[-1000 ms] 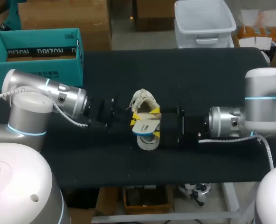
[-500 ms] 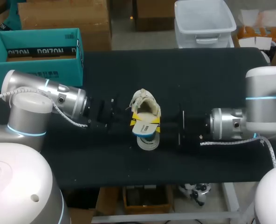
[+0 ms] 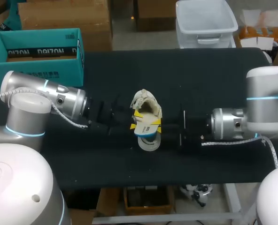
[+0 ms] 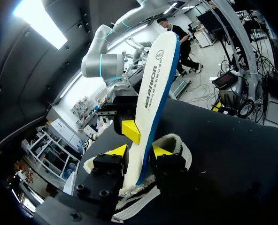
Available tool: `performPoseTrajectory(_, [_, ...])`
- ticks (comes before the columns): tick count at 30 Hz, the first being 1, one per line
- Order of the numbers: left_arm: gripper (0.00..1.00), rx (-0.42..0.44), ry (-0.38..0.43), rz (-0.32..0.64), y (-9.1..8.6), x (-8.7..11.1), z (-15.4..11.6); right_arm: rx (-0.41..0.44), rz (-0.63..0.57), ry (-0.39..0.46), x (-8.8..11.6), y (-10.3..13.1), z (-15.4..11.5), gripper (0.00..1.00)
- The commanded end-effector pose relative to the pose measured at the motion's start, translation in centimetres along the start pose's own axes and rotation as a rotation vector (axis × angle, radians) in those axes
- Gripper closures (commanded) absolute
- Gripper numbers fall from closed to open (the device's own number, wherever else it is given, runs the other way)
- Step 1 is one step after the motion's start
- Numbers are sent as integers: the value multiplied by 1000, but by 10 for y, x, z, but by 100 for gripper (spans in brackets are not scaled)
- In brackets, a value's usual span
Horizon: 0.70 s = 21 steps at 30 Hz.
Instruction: Open the shoe tongue, take the insole out of the shoe, put the insole back into the shoe, and pack the shoe into the shoebox
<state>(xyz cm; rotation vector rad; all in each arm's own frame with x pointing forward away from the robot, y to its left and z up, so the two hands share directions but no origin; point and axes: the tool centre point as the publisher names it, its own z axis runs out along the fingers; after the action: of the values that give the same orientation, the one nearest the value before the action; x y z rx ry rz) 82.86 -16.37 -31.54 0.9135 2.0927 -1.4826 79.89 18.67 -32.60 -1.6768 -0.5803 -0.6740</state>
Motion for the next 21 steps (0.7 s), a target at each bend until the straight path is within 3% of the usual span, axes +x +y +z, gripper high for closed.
performPoseTrajectory(1, [100, -4, -4, 1, 4, 1, 4, 14, -6, 4, 1, 7, 1, 100])
performPoseTrajectory(14, [100, -18, -4, -4, 22, -7, 12, 59, -32, -4, 10, 45, 9, 100])
performPoseTrajectory(21, [100, -24, -1, -11, 28, -7, 14, 63, -20, -14, 9, 49, 11, 100])
